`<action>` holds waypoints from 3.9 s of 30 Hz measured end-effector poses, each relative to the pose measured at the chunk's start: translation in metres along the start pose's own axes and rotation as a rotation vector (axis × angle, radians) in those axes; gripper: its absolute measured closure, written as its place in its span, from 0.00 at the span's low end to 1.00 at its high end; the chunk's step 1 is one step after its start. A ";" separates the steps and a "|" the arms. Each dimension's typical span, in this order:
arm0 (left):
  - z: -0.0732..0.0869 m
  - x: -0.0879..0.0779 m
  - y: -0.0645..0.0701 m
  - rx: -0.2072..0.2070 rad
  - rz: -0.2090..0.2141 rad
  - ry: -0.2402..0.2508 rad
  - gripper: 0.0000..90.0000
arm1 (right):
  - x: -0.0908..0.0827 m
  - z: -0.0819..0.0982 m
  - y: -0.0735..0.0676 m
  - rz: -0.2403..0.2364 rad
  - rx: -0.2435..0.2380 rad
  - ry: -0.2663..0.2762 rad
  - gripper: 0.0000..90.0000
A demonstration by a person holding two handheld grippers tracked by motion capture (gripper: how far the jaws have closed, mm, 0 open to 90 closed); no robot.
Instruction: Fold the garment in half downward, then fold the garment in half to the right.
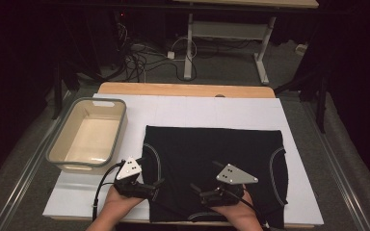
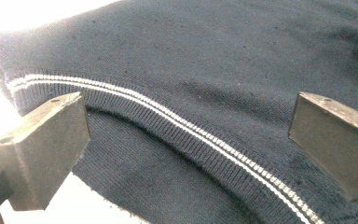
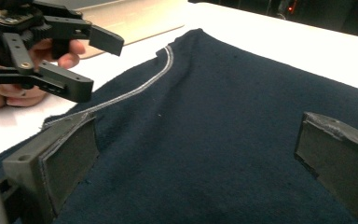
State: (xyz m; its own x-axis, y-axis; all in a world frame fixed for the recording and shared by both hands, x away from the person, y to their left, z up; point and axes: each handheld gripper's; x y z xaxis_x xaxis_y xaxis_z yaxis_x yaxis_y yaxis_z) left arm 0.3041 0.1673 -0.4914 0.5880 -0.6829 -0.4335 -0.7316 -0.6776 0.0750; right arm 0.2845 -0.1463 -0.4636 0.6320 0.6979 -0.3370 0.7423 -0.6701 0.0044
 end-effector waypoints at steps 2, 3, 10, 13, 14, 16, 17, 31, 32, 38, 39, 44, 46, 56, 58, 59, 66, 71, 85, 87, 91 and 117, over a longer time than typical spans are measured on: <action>0.000 0.000 0.000 0.004 -0.004 0.001 0.00 | 0.001 0.000 -0.002 -0.006 0.003 0.005 0.00; 0.000 0.000 0.001 0.007 -0.007 0.002 0.00 | 0.001 0.000 -0.003 -0.008 0.003 0.005 0.00; 0.000 -0.001 0.001 0.003 -0.010 0.006 0.00 | 0.003 -0.003 -0.015 -0.041 0.002 0.019 0.00; 0.000 0.000 -0.001 -0.005 -0.004 0.003 0.00 | 0.006 -0.004 -0.021 -0.057 -0.003 0.023 0.00; 0.000 0.000 -0.001 -0.010 -0.002 0.002 0.00 | 0.006 -0.004 -0.023 -0.064 -0.004 0.021 0.00; 0.000 0.000 -0.002 -0.024 -0.002 0.000 0.00 | 0.008 -0.003 -0.027 -0.075 -0.006 0.021 0.00; -0.001 0.001 -0.003 -0.035 -0.006 -0.006 0.00 | 0.009 -0.003 -0.029 -0.081 -0.007 0.018 0.00; -0.022 0.019 -0.028 -0.083 -0.024 0.017 0.00 | 0.024 -0.001 -0.050 -0.130 -0.026 -0.017 0.00; -0.025 0.023 -0.029 -0.078 -0.024 0.011 0.00 | 0.025 -0.001 -0.049 -0.130 -0.024 -0.018 0.00; -0.039 0.035 -0.038 -0.106 -0.017 0.011 0.00 | 0.025 -0.003 -0.048 -0.131 -0.020 -0.019 0.00; -0.042 0.036 -0.041 -0.113 -0.015 0.006 0.00 | 0.024 -0.003 -0.048 -0.133 -0.013 -0.014 0.00; -0.049 0.045 -0.052 -0.123 -0.029 -0.002 0.00 | 0.023 -0.002 -0.044 -0.135 -0.008 -0.012 0.00; -0.050 0.048 -0.055 -0.129 -0.028 -0.007 0.00 | 0.022 -0.001 -0.042 -0.132 0.000 -0.011 0.00; -0.062 0.058 -0.062 -0.130 -0.040 -0.024 0.00 | 0.016 0.002 -0.040 -0.118 -0.013 -0.012 0.00; -0.066 0.058 -0.062 -0.133 -0.039 -0.024 0.00 | 0.012 0.000 -0.038 -0.112 -0.006 -0.005 0.00; -0.069 0.058 -0.061 -0.128 -0.039 -0.025 0.00 | 0.010 -0.001 -0.037 -0.108 0.005 0.002 0.00; -0.086 0.068 -0.066 -0.117 -0.043 -0.033 0.00 | 0.007 0.000 -0.030 -0.096 0.009 0.012 0.00; -0.092 0.081 -0.074 -0.100 -0.050 -0.072 0.00 | 0.002 -0.001 -0.025 -0.089 0.019 0.024 0.00; -0.092 0.105 -0.109 -0.186 -0.110 -0.146 0.00 | 0.004 -0.001 -0.024 -0.104 0.021 0.020 0.00; -0.088 0.109 -0.116 -0.209 -0.130 -0.173 0.00 | 0.005 0.000 -0.025 -0.106 0.022 0.017 0.00; -0.080 0.113 -0.124 -0.220 -0.179 -0.234 0.00 | 0.006 0.001 -0.026 -0.109 0.021 0.013 0.00; -0.057 0.094 -0.113 -0.231 -0.247 -0.197 0.76 | 0.018 0.003 -0.060 -0.181 -0.015 -0.045 0.12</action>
State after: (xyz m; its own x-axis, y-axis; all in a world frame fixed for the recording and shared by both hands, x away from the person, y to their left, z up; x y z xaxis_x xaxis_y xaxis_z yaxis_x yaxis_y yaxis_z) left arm 0.4616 0.1640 -0.4897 0.6432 -0.4411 -0.6259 -0.4662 -0.8740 0.1368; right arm 0.2507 -0.0939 -0.4734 0.4775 0.7943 -0.3757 0.8464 -0.5305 -0.0459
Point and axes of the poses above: each handheld gripper's, and its own axes: x roughly forward along the jaws, z roughly out of its underside, y roughly to its right, and after that the axes turned 4 degrees about y, right-handed
